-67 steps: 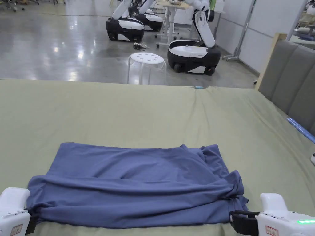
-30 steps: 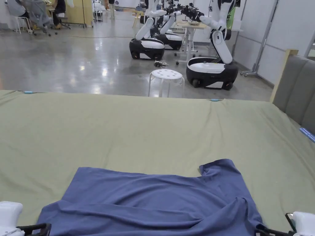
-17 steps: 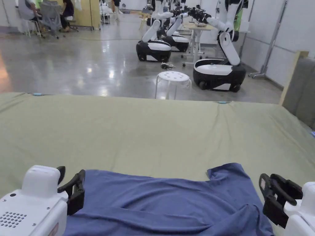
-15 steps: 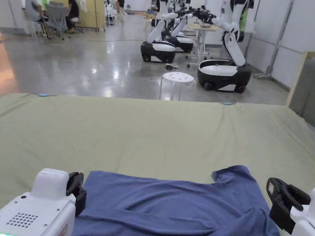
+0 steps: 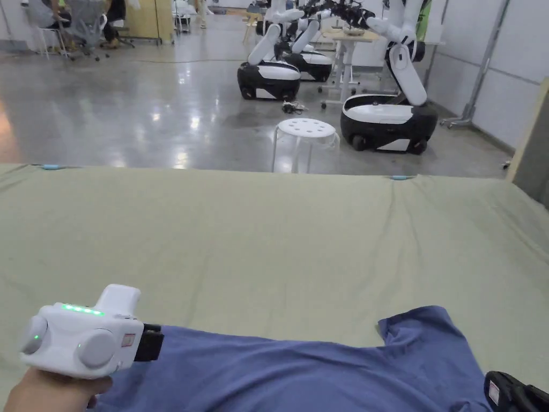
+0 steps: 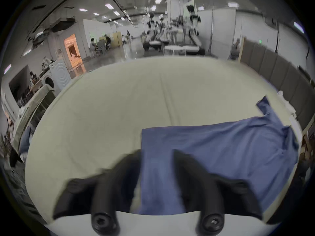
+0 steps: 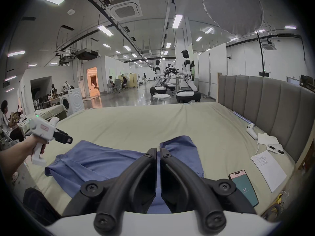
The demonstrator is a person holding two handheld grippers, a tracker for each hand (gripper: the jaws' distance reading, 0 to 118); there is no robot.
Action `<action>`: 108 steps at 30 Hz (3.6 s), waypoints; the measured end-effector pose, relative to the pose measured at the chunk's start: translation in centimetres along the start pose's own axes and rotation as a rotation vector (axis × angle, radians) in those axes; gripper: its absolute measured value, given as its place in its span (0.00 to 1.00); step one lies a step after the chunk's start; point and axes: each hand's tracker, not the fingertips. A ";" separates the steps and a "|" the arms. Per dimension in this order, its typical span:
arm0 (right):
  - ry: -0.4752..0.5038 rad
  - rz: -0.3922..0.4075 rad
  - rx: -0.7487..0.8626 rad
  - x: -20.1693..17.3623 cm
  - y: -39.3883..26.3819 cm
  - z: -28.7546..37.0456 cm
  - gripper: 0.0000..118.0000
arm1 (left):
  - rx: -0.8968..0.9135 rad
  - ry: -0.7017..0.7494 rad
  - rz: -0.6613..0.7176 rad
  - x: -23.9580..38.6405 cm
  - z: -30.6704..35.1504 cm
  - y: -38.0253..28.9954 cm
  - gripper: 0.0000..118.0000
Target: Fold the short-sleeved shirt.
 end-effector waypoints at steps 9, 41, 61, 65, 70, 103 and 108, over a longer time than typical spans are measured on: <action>-0.118 0.027 -0.255 6.4 1.3 -9.9 0.05 | -0.030 0.013 0.019 1.1 -6.5 0.4 0.52; 0.058 0.139 -0.261 6.1 4.5 -1.1 0.00 | 0.303 -0.055 0.060 -1.5 20.7 -8.7 0.06; 0.106 0.042 -0.001 1.3 0.1 5.5 0.90 | 0.553 -0.069 0.097 5.5 24.1 -14.3 0.77; 0.051 0.097 0.194 -3.4 0.5 6.4 0.87 | 0.704 -0.031 0.161 8.2 25.2 -13.5 0.77; 0.049 0.117 0.187 -5.2 0.2 6.0 0.05 | 0.654 0.029 0.079 9.2 25.5 -13.3 0.09; 0.194 0.187 -0.048 -15.8 -2.4 -0.2 0.05 | -0.158 -1.085 0.882 -14.6 5.2 -22.1 0.85; 0.198 0.172 -0.064 -16.5 -2.2 -1.0 0.05 | -0.212 -1.281 0.822 -10.1 2.4 -20.3 0.85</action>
